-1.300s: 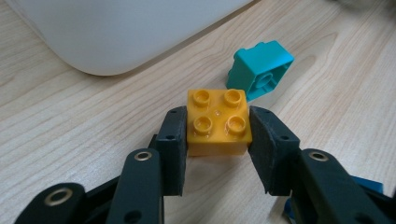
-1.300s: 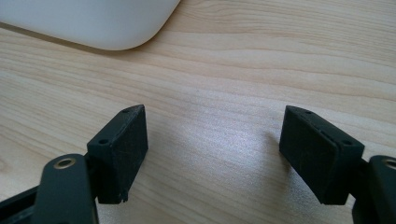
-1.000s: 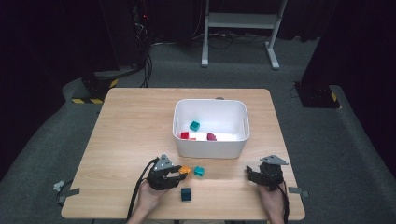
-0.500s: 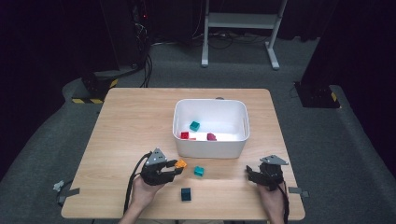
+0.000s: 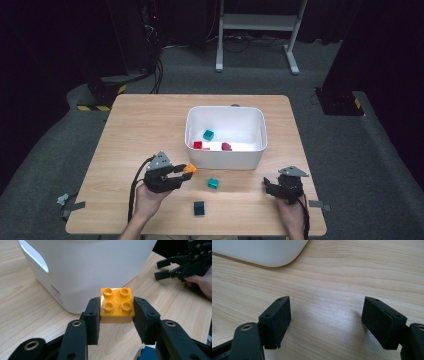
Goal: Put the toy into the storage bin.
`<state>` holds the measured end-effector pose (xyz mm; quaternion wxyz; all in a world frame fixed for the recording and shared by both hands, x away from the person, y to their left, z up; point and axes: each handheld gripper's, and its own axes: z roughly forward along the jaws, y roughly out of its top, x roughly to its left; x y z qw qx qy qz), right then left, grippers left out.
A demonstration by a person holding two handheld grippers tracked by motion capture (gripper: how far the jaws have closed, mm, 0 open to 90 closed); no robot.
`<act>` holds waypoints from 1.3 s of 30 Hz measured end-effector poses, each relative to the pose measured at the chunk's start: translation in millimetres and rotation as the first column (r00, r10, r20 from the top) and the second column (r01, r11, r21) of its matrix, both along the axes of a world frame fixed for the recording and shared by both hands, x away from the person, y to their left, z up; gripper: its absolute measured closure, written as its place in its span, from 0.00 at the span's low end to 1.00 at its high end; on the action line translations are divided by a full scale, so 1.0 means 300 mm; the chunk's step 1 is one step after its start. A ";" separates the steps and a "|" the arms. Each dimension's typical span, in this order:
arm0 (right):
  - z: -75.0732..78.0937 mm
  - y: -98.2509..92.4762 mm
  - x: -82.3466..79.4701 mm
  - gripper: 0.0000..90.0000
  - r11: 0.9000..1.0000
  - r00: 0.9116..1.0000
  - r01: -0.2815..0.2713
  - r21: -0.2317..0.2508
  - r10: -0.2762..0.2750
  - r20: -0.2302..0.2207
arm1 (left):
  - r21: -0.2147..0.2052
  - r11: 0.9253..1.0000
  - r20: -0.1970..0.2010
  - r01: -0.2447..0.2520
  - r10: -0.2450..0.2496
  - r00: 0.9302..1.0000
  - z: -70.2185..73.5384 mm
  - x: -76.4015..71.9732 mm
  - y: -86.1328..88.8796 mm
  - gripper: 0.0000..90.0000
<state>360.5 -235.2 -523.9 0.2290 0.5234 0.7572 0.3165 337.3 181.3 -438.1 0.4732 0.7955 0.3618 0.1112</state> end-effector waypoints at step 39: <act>0.000 0.000 0.000 0.26 1.000 1.000 -0.002 -0.001 0.002 0.001 | -0.067 0.997 0.039 0.022 -0.020 0.999 0.256 0.124 0.014 0.65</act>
